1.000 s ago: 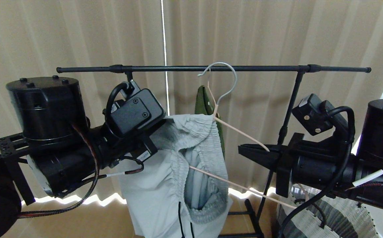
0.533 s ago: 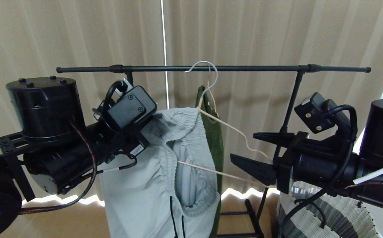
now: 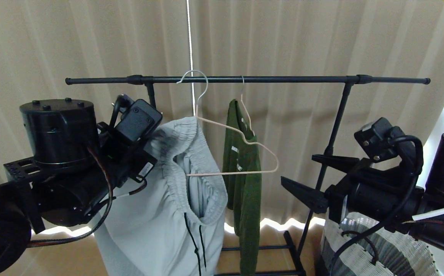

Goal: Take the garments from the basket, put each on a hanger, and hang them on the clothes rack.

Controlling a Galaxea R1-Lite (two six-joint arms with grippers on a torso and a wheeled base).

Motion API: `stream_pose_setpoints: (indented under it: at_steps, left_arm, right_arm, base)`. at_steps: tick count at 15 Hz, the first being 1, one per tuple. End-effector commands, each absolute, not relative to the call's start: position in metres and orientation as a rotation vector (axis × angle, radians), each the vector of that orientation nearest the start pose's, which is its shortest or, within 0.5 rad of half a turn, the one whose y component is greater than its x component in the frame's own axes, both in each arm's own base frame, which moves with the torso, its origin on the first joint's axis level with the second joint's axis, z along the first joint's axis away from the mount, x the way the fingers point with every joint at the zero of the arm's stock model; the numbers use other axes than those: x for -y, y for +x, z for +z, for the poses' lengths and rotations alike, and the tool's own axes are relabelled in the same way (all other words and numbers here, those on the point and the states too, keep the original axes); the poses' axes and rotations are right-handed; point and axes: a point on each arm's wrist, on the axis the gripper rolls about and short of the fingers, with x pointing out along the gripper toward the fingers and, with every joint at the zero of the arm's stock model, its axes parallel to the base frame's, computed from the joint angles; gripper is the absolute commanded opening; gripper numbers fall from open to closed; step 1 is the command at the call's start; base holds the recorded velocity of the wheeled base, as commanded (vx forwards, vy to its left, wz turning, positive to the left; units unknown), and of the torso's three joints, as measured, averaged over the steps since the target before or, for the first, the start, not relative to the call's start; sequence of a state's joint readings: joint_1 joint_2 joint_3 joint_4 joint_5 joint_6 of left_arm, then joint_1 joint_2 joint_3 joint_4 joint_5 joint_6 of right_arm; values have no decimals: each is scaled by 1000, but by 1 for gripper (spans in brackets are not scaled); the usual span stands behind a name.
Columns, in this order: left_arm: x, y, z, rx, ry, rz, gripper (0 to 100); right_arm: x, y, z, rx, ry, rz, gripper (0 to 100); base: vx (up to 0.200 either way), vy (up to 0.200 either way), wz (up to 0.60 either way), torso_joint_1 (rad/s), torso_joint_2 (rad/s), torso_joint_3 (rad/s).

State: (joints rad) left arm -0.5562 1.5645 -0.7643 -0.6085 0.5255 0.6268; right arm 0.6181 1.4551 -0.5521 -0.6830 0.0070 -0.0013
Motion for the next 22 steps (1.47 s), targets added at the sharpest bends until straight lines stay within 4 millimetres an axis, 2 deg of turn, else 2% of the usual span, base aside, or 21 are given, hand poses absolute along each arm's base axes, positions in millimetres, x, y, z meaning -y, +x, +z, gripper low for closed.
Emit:
stream_pose_setpoints:
  at_steps: [1, 4, 7, 12, 16, 18, 21, 22]
  left_arm:
    - [135, 244, 204, -167, 700, -69, 0]
    - [143, 253, 211, -144, 589, -62, 0]
    - [154, 247, 221, -101, 494, -98, 0]
    - [159, 224, 241, -28, 428, -158, 0]
    - [167, 213, 246, 3, 417, -203, 0]
    - [169, 212, 247, 17, 413, -205, 0]
    - [169, 213, 249, 23, 413, -202, 0]
    - [169, 213, 249, 23, 413, -202, 0]
  right_arm:
    - [-134, 185, 172, -234, -86, 632, 100]
    - [-143, 178, 167, -245, -91, 686, 100]
    - [-155, 178, 156, -286, -108, 721, 100]
    - [-174, 200, 143, -211, -89, 708, 100]
    - [-183, 212, 137, -225, -92, 695, 100]
    - [-179, 227, 133, -233, -89, 643, 100]
    - [-171, 231, 131, -242, -87, 612, 100]
    - [-168, 229, 132, -241, -86, 603, 0]
  base:
    - [0, 0, 0, 0, 0, 0]
    - [0, 0, 0, 0, 0, 0]
    - [0, 0, 0, 0, 0, 0]
    - [0, 0, 0, 0, 0, 0]
    - [0, 0, 0, 0, 0, 0]
    - [0, 0, 0, 0, 0, 0]
    - [0, 0, 0, 0, 0, 0]
    - [0, 0, 0, 0, 0, 0]
